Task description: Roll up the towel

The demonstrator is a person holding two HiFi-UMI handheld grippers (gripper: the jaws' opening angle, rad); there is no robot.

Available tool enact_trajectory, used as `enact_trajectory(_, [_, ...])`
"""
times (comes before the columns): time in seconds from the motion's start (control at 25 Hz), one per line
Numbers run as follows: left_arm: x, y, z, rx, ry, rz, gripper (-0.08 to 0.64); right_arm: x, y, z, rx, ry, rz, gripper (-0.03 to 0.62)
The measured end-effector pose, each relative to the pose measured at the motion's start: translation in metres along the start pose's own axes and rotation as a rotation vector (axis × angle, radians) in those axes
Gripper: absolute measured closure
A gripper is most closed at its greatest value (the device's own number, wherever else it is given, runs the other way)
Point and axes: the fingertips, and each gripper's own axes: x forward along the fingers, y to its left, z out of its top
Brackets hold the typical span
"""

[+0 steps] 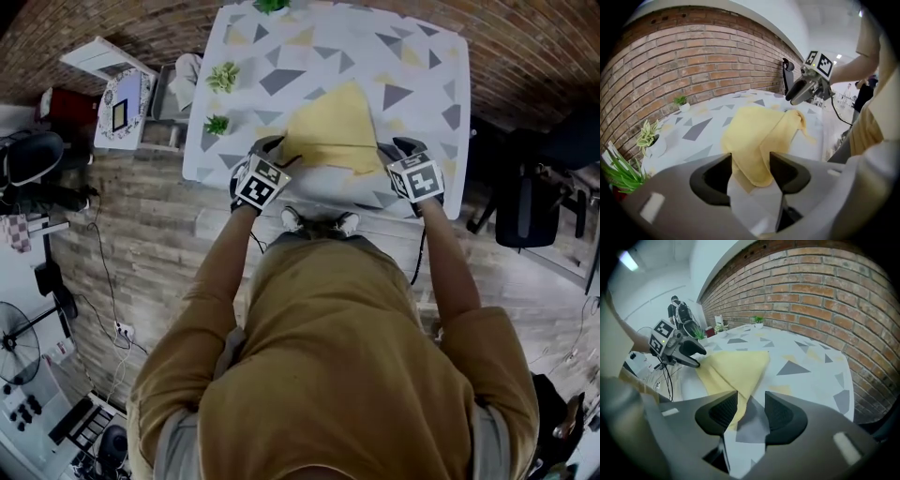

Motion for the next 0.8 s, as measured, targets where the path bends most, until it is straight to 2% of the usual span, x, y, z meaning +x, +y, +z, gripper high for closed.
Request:
enact_trajectory(0.24, [-0.013, 0.004, 0.005, 0.04, -0.049, 0.016, 0.287, -0.024, 0.022, 0.005, -0.248, -0.077, -0.029, 0.431])
enact_trajectory(0.44, [-0.027, -0.005, 0.01, 0.116, -0.097, 0.001, 0.287, -0.023, 0.039, -0.011, -0.389, -0.045, -0.019, 0.431])
enact_trajectory(0.6, [-0.03, -0.026, 0.012, 0.249, -0.083, -0.046, 0.287, -0.023, 0.049, -0.024, -0.588, 0.015, -0.012, 0.431])
enact_trajectory(0.8, [-0.017, -0.058, -0.001, 0.511, 0.012, -0.161, 0.287, -0.009, 0.06, -0.048, -0.863, 0.135, 0.031, 0.431])
